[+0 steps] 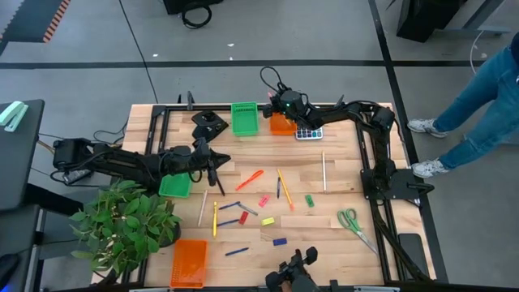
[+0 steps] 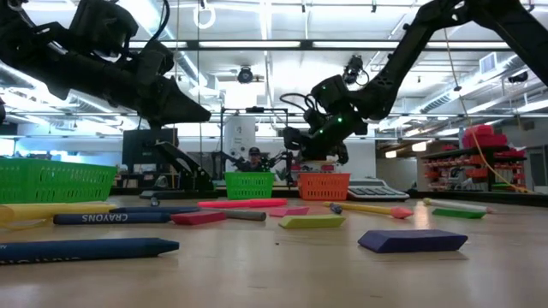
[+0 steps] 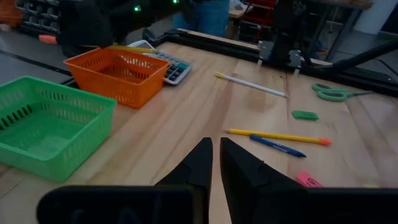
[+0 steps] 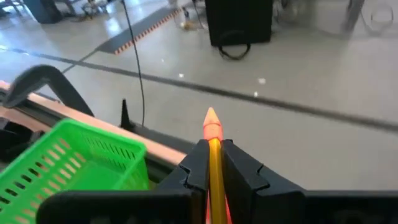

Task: Sort crayons/erasers/pens/pencils in bins
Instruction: Put the yellow pencil into the top orange bin, then put the white pencil into the top orange bin

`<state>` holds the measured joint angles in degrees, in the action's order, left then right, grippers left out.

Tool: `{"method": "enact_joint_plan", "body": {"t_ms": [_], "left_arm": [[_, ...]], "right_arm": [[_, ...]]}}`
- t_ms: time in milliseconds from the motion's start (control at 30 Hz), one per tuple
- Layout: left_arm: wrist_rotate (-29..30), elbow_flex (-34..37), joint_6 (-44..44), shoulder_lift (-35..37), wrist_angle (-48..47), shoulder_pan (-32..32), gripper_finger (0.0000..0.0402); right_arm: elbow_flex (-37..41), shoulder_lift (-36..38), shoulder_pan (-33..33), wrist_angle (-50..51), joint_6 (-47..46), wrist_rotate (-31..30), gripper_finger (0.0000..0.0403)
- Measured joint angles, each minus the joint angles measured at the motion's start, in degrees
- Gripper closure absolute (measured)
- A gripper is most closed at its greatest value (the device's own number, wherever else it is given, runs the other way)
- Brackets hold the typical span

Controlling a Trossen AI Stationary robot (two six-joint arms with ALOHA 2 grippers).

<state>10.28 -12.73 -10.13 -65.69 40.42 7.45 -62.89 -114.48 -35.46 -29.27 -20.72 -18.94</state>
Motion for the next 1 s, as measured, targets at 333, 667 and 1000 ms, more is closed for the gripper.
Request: {"method": "enact_joint_plan", "body": {"t_ms": [333,667,1000], "left_arm": [[0.0,0.0,0.3,0.0,0.3,0.1,0.0364],[0.2,0.0,1.9,0.0,0.7,0.1,0.0366],[0.2,0.0,2.0,0.0,2.5,0.1,0.037]], "right_arm": [[0.0,0.0,0.0,3.1,1.2,-0.7,0.0362],[0.0,0.0,0.4,4.5,2.2,-3.2,0.0357],[0.0,0.0,0.4,4.5,1.8,-3.1,0.0321]]}}
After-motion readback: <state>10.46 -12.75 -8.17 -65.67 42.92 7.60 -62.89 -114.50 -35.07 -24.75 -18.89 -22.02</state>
